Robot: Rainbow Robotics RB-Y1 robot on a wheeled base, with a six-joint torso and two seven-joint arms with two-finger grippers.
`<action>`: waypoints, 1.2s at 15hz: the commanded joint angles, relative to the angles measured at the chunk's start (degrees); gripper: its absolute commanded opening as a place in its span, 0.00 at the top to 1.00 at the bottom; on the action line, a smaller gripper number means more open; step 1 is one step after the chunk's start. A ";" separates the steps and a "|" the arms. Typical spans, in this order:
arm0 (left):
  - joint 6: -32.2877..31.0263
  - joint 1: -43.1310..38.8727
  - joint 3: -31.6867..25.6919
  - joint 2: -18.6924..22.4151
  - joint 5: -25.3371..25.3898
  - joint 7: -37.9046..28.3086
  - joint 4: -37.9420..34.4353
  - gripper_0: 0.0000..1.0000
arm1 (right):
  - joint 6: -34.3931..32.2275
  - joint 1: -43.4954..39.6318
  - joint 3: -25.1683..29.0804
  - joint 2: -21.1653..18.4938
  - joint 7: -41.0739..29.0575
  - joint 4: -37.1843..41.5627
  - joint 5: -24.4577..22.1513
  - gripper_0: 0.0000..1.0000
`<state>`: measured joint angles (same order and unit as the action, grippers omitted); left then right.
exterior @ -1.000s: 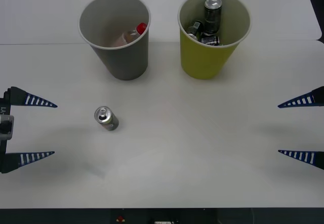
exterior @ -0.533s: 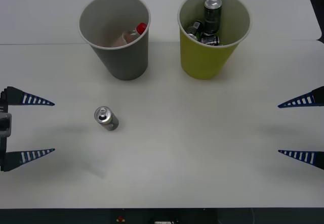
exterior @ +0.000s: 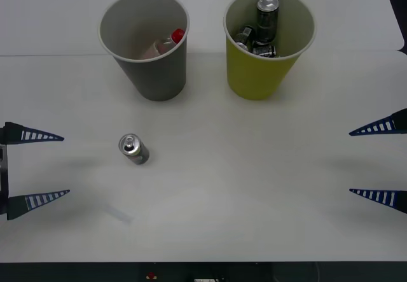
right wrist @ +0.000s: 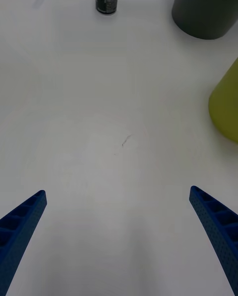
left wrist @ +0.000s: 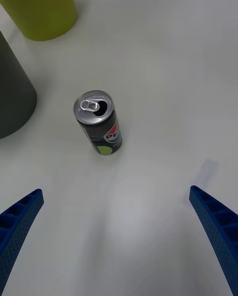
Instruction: Put the can into the green bin and the plastic bottle into the gray bin
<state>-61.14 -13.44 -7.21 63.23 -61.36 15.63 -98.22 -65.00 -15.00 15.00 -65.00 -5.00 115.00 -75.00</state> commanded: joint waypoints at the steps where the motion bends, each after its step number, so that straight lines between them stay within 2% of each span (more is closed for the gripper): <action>1: 1.81 1.22 3.43 0.05 5.55 6.70 4.70 0.00 | 0.00 0.00 0.00 0.00 0.00 0.00 0.00 0.00; 8: 5.85 5.53 14.50 -0.38 21.99 22.34 16.30 0.00 | 0.00 0.00 0.00 0.00 0.00 0.00 0.00 0.00; 12: 6.38 10.19 22.77 -3.11 32.54 30.87 23.42 0.00 | 0.00 0.00 0.00 0.00 0.00 0.00 0.00 0.00; 16: 6.38 13.97 27.95 -7.50 38.60 37.20 29.84 0.00 | 0.00 0.00 0.00 0.00 0.00 0.00 0.00 0.00; 18: 6.47 15.64 28.65 -10.14 38.86 37.46 32.12 0.00 | 0.00 0.00 0.00 0.00 0.00 0.00 0.00 0.00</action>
<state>-54.67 1.62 21.25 54.09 -22.54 52.98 -66.92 -65.00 -15.00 15.00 -65.00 -5.00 115.00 -75.00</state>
